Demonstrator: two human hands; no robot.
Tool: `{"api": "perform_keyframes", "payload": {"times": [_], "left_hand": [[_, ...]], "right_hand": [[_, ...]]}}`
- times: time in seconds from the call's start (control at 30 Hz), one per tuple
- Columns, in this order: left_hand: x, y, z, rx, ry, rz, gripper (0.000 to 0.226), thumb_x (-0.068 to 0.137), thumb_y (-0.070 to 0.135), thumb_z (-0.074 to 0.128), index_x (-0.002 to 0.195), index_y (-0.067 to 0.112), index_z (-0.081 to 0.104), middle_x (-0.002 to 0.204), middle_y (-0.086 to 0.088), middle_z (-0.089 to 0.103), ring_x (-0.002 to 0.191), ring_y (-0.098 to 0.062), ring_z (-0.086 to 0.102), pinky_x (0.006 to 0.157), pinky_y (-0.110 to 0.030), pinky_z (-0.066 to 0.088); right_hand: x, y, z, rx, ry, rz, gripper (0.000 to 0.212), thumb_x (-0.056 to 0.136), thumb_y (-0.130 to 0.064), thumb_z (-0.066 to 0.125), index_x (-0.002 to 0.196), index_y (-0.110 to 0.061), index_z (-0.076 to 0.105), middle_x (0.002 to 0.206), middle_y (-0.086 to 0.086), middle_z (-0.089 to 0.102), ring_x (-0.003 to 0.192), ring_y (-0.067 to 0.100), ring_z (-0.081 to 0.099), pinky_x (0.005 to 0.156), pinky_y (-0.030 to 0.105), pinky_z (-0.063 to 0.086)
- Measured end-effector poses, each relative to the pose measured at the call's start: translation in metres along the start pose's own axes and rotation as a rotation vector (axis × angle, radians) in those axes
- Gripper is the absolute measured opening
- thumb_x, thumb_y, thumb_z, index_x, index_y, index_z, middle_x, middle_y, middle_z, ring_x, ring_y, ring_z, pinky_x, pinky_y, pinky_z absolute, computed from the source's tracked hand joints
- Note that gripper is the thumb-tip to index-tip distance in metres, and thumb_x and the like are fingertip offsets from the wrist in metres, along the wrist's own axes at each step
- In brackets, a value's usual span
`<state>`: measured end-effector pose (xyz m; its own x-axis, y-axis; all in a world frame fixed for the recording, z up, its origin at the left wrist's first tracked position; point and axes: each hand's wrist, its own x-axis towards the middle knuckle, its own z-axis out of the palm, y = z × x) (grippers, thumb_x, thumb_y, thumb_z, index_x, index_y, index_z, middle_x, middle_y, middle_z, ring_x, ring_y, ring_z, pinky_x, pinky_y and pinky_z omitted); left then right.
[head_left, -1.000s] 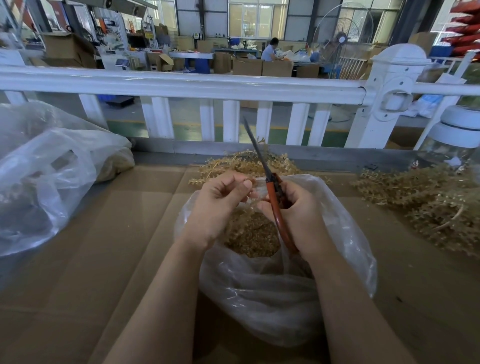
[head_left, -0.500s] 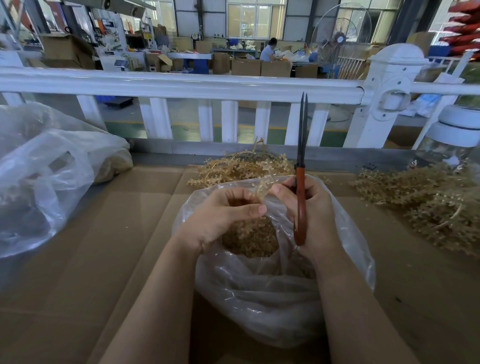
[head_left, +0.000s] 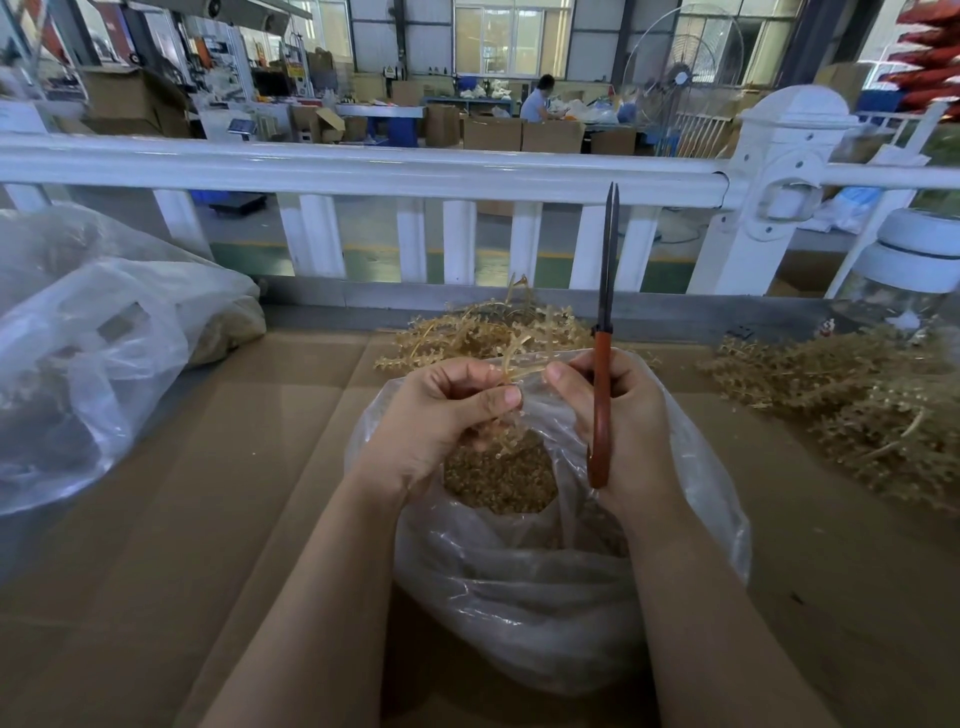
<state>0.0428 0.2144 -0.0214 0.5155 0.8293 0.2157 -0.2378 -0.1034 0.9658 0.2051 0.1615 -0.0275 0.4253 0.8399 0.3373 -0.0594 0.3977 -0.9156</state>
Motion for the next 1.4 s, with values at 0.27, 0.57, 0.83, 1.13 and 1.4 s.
{"api": "perform_keyframes", "payload": {"times": [0.27,0.57,0.83,1.13,1.4], "left_hand": [[0.001,0.004,0.006,-0.052,0.158,0.015,0.012,0.077,0.025,0.072,0.077,0.016,0.064,0.069,0.0,0.068,0.053,-0.01,0.062,0.05,-0.021,0.051],[0.003,0.001,0.01,0.004,0.227,0.02,0.02,0.089,0.024,0.067,0.088,0.009,0.054,0.068,-0.008,0.066,0.053,-0.015,0.063,0.053,-0.026,0.054],[0.0,0.003,0.002,0.14,0.113,0.098,0.066,0.055,0.036,0.09,0.102,0.037,0.043,0.109,-0.011,0.057,0.083,-0.014,0.058,0.072,-0.029,0.053],[0.005,-0.005,0.006,0.831,0.309,0.47,0.021,0.074,0.023,0.086,0.084,0.024,0.067,0.094,0.012,0.05,0.089,-0.003,0.05,0.073,-0.014,0.039],[0.005,0.005,0.013,0.066,0.465,0.173,0.012,0.077,0.018,0.079,0.079,0.017,0.067,0.066,0.009,0.065,0.059,-0.004,0.051,0.059,-0.015,0.043]], "right_hand": [[-0.001,0.0,-0.002,-0.06,0.036,-0.052,0.015,0.083,-0.018,0.081,0.082,-0.028,0.069,0.083,-0.005,0.073,0.084,0.016,0.071,0.078,0.027,0.056],[-0.004,0.0,0.003,-0.143,-0.176,0.028,0.02,0.075,-0.023,0.085,0.081,-0.016,0.067,0.074,-0.005,0.068,0.076,0.017,0.068,0.082,0.046,0.059],[-0.001,-0.003,0.0,0.055,-0.004,0.05,0.022,0.081,-0.003,0.078,0.079,-0.015,0.06,0.065,-0.01,0.062,0.062,0.008,0.061,0.067,0.027,0.054],[-0.001,-0.006,-0.001,0.074,0.046,0.0,0.027,0.085,0.002,0.074,0.073,-0.02,0.063,0.064,-0.009,0.064,0.053,0.002,0.059,0.055,0.016,0.05],[-0.003,-0.006,0.001,0.001,-0.02,-0.033,0.013,0.084,-0.014,0.077,0.079,-0.015,0.065,0.083,0.019,0.071,0.06,0.014,0.068,0.064,0.027,0.058]]}}
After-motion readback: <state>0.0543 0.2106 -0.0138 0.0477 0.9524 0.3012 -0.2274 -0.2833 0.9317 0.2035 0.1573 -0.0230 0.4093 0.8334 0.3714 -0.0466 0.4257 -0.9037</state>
